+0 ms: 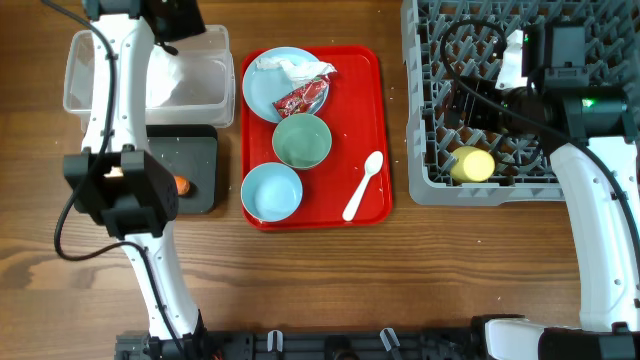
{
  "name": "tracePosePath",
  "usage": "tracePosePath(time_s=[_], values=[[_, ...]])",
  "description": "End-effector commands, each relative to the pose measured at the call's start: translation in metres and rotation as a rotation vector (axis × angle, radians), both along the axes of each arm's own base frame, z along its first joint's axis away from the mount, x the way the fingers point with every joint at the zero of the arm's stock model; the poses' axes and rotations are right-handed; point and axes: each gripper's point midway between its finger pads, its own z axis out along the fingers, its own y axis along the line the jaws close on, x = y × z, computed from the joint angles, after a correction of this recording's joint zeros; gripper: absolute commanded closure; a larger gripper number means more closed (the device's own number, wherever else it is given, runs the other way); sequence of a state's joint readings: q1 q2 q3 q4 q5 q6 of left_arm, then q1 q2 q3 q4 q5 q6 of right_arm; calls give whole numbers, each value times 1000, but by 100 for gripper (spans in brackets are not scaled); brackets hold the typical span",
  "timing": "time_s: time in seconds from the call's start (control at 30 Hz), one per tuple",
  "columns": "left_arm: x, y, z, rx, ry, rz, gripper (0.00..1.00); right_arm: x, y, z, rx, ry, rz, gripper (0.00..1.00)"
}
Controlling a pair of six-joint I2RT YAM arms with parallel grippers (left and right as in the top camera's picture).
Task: Sort waste into correct bins and load items into the dishwasher rack
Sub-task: 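Drop the tissue into the clear plastic bin, then reach the left gripper back to the plate and grasp the red wrapper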
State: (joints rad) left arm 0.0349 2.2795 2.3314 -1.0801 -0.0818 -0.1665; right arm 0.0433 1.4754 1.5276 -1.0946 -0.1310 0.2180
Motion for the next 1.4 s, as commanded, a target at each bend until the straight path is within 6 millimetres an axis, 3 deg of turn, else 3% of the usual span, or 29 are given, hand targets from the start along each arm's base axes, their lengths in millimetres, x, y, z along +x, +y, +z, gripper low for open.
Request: tracePosePath(time_s=[0.0, 0.07, 0.13, 0.27, 0.33, 0.37, 0.47, 0.6, 0.77, 1.0, 1.27, 1.33, 1.37], values=[[5, -1, -18, -2, 19, 11, 0, 0, 4, -2, 6, 9, 19, 0], [8, -2, -16, -6, 2, 7, 1, 0, 4, -3, 6, 12, 18, 0], [12, -17, -3, -42, -34, -47, 1, 0, 4, -3, 6, 11, 19, 0], [13, -70, 35, -53, -123, -243, 1, 0, 4, -2, 7, 8, 18, 0], [11, -111, 39, -22, -137, -375, 0, 0, 4, -2, 7, 8, 18, 0], [9, -126, 36, -2, -132, -430, 0, 1, 4, -2, 7, 7, 18, 0], [2, -188, -3, 124, -70, -679, 0, 2, 4, -1, 9, 1, 15, 0], [-1, -222, -60, 214, 20, -777, 0, -1, 4, -3, 5, 17, 18, 0], [-6, -229, -114, 210, 113, -800, 0, -2, 3, -4, 5, 20, 18, 0], [-6, -231, -140, 164, 145, -814, 0, 0, 4, -3, 5, 11, 18, 0], [-10, -231, -191, 154, 214, -821, 1, 0, 4, -3, 5, 12, 18, 0], [-14, -230, -199, 150, 232, -823, 6, 0, 4, -3, 5, 11, 18, 0], [-15, -230, -201, 149, 237, -823, 13, 0, 4, -3, 5, 11, 18, 0]])
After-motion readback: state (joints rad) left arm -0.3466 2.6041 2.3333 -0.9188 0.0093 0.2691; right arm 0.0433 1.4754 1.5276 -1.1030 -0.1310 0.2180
